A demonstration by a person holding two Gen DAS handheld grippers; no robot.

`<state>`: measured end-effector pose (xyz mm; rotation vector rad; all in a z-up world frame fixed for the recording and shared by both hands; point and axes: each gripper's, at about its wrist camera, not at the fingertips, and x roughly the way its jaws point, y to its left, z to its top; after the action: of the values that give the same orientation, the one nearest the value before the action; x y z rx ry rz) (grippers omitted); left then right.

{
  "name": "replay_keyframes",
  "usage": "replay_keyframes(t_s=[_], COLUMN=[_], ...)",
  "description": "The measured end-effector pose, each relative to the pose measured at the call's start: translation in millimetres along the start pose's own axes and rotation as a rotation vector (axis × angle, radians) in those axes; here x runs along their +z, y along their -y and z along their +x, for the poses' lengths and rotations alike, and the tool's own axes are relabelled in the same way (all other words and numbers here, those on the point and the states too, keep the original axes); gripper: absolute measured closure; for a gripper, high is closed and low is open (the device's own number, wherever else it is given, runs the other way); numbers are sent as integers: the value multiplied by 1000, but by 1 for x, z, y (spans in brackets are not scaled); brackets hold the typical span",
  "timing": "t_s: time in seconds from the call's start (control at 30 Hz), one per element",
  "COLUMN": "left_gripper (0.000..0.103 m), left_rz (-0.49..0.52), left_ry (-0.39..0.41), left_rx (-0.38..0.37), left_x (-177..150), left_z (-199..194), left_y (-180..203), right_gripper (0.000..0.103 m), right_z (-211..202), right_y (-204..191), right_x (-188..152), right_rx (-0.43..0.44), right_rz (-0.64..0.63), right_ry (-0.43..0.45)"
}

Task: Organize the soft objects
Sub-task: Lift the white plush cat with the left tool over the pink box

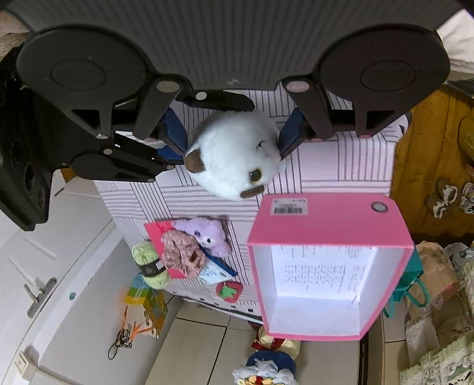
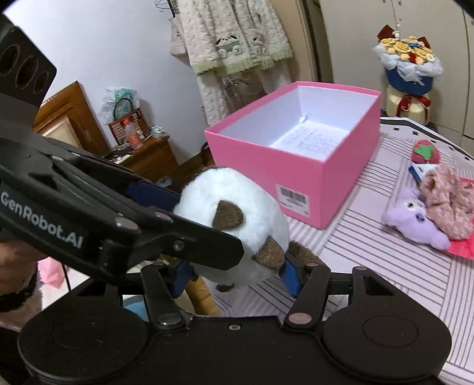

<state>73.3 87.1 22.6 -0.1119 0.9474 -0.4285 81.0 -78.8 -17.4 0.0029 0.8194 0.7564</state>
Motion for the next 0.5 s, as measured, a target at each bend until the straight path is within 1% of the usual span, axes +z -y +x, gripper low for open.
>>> replay_keyframes(t_s=[0.1, 0.17, 0.3, 0.5], left_gripper=[36, 34, 34, 34], left_rz=[15, 25, 35, 51], left_ry=[15, 31, 89, 160], left_rx=[-8, -16, -6, -10], left_x=[11, 19, 36, 77], left_z=[-9, -16, -26, -29], left_y=[-5, -8, -12, -25], right_gripper=[37, 37, 37, 35], right_z=[-2, -2, -1, 8], right_y=[-1, -1, 1, 15], right_x=[15, 26, 49, 86], right_rx=[7, 16, 15, 5], right_rz=[2, 4, -7, -1], right_ry=[8, 16, 46, 99])
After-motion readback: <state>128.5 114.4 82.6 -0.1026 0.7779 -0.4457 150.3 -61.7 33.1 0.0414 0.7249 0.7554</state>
